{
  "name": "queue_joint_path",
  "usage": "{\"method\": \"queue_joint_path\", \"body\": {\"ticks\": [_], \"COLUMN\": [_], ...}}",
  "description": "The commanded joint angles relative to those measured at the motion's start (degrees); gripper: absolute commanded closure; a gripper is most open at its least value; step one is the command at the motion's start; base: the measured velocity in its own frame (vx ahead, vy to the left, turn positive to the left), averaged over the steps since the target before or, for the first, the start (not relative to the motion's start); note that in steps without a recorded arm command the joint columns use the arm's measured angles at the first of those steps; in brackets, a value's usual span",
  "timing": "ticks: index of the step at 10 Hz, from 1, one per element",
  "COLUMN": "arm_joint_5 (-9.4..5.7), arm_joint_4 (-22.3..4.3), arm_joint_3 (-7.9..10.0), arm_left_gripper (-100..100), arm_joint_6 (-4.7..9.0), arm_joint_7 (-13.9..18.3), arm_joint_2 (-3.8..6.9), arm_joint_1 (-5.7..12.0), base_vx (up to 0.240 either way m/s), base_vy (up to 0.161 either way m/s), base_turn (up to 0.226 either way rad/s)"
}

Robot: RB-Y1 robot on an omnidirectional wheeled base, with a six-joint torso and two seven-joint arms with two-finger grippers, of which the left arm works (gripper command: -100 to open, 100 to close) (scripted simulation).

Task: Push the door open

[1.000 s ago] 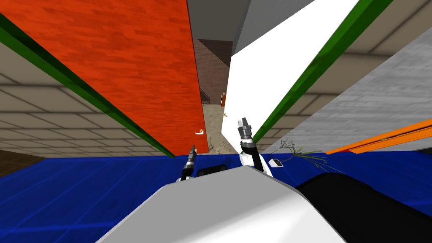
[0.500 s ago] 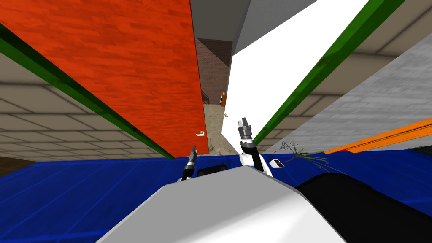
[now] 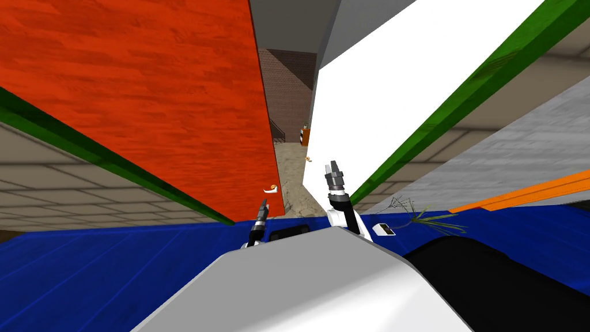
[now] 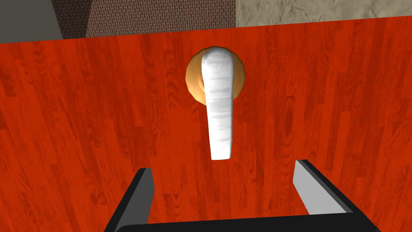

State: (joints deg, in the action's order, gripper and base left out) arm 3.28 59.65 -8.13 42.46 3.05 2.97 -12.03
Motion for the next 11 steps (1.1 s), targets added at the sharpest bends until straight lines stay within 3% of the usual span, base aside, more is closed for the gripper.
{"method": "queue_joint_path", "body": {"ticks": [1, 6, 7, 8, 11], "arm_joint_5": [-0.14, -0.48, -0.44, -0.44, -0.44], "arm_joint_4": [-0.7, -2.6, -2.4, -2.4, -2.4], "arm_joint_3": [0.32, 1.11, 1.02, 1.02, 1.02], "arm_left_gripper": [-100, -100, -100, 100, 100], "arm_joint_6": [0.12, 0.52, 0.49, 0.49, 0.49], "arm_joint_7": [-0.1, -0.4, -0.4, -0.4, -0.4], "arm_joint_2": [-0.09, -1.42, -1.18, -1.18, -1.18], "arm_joint_1": [0.52, 1.94, 1.78, 1.78, 1.78], "base_vx": [0.189, 0.198, 0.089, -0.013, -0.018], "base_vy": [-0.004, -0.029, -0.001, -0.001, 0.008], "base_turn": [-0.029, -0.02, -0.002, 0.004, -0.022]}}
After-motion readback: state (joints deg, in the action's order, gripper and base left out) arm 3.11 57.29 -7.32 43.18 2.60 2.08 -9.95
